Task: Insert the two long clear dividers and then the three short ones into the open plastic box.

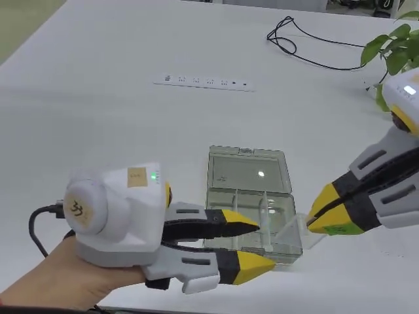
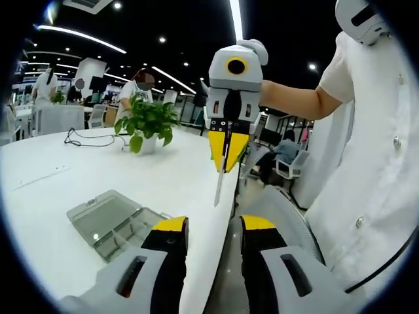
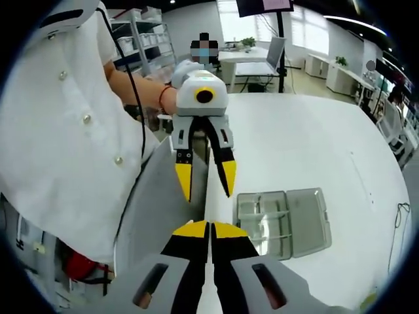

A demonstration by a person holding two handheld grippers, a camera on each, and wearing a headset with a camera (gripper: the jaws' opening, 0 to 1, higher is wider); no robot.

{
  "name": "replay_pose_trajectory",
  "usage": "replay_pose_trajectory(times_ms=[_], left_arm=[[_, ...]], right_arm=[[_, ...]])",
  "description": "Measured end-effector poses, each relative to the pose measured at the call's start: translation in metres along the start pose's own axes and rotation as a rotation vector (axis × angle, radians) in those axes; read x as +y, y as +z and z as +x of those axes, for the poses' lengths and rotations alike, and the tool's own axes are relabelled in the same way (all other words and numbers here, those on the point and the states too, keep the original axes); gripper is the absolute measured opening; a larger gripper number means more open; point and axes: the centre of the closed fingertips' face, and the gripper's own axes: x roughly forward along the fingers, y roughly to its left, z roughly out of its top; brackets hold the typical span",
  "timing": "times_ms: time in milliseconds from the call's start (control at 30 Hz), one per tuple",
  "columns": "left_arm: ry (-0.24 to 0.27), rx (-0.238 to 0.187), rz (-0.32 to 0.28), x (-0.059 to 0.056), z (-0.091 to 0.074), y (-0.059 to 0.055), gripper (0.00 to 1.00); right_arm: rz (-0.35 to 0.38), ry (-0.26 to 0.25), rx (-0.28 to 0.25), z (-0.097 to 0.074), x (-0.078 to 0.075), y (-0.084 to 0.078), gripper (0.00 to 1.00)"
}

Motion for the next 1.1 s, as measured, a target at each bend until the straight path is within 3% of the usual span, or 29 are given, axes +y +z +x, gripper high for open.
replay_pose_trajectory(times_ms=[400,533,600,700,933,1100], left_arm=[[0.136,0.056,-0.024,0.034,-0.022,-0.027,0.59],[0.169,0.073,-0.020,0.042,-0.025,-0.035,0.75],[0.177,0.080,-0.019,0.044,-0.026,-0.039,0.80],[0.182,0.102,-0.019,0.045,-0.029,-0.046,0.87],[0.205,0.120,-0.019,0.049,-0.032,-0.054,1.00],[0.209,0.131,-0.024,0.049,-0.033,-0.058,1.00]], right_arm=[[0.012,-0.104,0.044,0.017,-0.048,-0.024,0.02],[0.020,-0.136,0.042,0.029,-0.068,-0.031,0.02],[0.021,-0.153,0.040,0.035,-0.085,-0.039,0.02],[0.028,-0.170,0.029,0.043,-0.097,-0.042,0.02],[0.029,-0.164,0.014,0.060,-0.101,-0.047,0.02],[0.047,-0.154,-0.008,0.069,-0.101,-0.051,0.02]])
